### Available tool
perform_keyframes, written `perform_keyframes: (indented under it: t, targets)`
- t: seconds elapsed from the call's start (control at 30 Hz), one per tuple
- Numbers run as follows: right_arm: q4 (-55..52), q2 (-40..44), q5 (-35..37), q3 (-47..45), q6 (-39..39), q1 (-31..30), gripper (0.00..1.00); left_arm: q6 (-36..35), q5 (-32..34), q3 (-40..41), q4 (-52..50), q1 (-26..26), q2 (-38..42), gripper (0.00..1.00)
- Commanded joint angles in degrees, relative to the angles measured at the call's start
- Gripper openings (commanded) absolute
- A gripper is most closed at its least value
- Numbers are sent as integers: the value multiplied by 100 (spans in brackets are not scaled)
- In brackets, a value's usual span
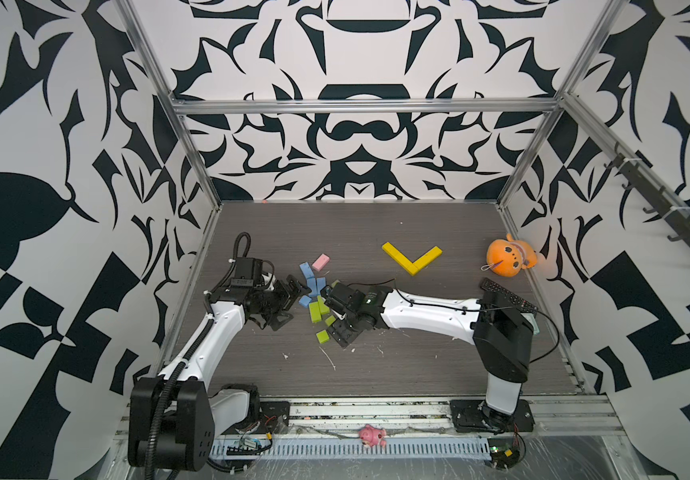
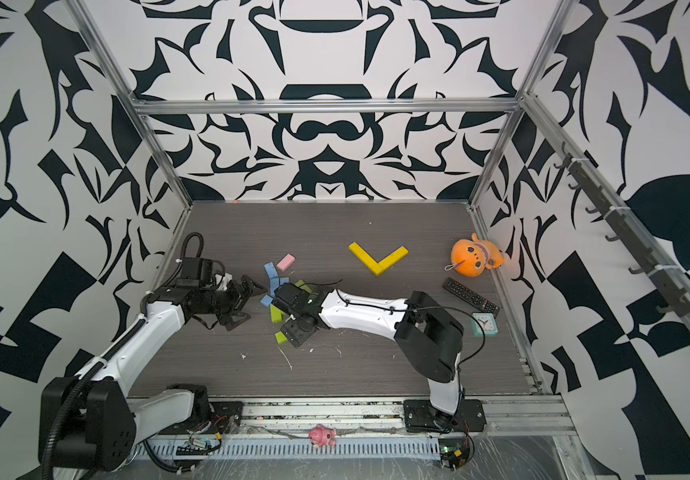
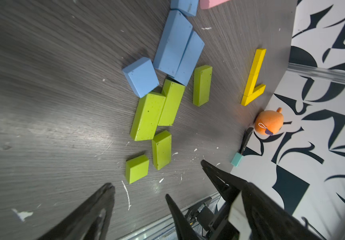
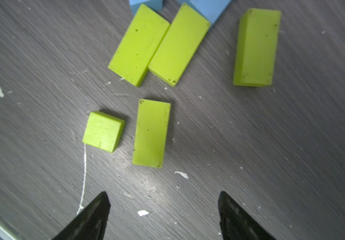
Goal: Assemble the letter v with building blocks
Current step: Pick up the building block from the center of the board.
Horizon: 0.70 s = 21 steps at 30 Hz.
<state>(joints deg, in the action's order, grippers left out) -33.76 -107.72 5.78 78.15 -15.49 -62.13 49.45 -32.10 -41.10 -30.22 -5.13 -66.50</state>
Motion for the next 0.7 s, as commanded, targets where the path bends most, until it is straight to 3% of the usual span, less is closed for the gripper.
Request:
perform_keyframes:
  t: [0.0, 0.53, 0.67]
  targets:
    - [-145, -74, 75, 244, 7, -14, 84, 0, -646, 284, 435, 206, 128, 99]
    - [-236, -872, 49, 815, 43, -21, 65, -6, -842, 729, 672, 446, 133, 99]
    - [-229, -1000, -94, 855, 247, -25, 49, -52, -899, 818, 713, 513, -32, 100]
